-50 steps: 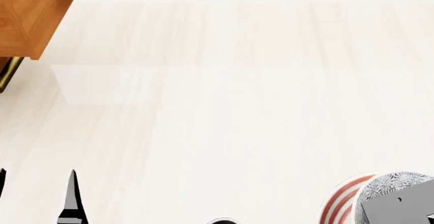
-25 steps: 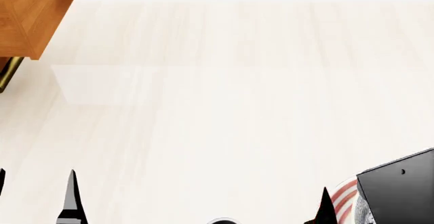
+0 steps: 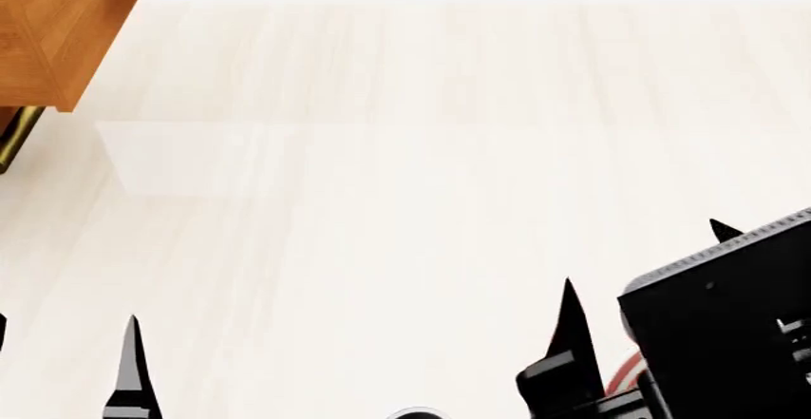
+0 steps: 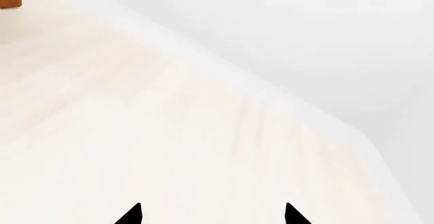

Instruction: Put the bowl on the plate.

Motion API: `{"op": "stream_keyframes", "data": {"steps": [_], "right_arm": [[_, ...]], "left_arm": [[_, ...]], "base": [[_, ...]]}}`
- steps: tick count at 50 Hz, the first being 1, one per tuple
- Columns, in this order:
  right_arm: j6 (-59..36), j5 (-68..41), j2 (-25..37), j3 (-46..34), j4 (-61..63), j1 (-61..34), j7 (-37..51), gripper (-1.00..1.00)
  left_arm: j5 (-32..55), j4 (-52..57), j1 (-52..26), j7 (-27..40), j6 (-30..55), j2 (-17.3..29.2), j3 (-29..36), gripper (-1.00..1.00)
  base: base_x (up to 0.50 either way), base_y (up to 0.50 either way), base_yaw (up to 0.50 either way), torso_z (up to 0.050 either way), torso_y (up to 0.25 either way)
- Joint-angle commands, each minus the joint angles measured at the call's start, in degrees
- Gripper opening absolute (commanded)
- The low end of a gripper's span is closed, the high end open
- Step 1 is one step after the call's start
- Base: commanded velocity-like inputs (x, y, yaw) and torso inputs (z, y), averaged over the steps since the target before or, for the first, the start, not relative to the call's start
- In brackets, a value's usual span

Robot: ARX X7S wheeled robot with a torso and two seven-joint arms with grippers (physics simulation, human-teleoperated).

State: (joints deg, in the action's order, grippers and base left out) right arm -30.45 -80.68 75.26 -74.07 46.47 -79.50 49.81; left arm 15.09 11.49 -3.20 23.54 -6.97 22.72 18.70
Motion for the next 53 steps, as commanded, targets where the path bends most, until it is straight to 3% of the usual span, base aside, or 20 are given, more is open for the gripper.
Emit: {"op": "stream_keyframes", "data": {"steps": [1, 53], "right_arm": [[-0.62, 2.22, -0.38, 0.51, 1.01, -0.53, 0.74, 1.0], [-1.42, 17.58, -1.69, 1.3, 7.94, -0.61, 1.19, 1.0]], "left_arm": [[-0.02, 0.43, -0.01, 0.09, 0.13, 0.14, 0.22, 1.0], [-0.32, 0.8, 0.25, 0.63, -0.32, 0.47, 0.94, 1.0]], "base": [[0.0, 0.0, 0.0, 0.0, 0.0], [0.0, 0.0, 0.0, 0.0, 0.0]]}}
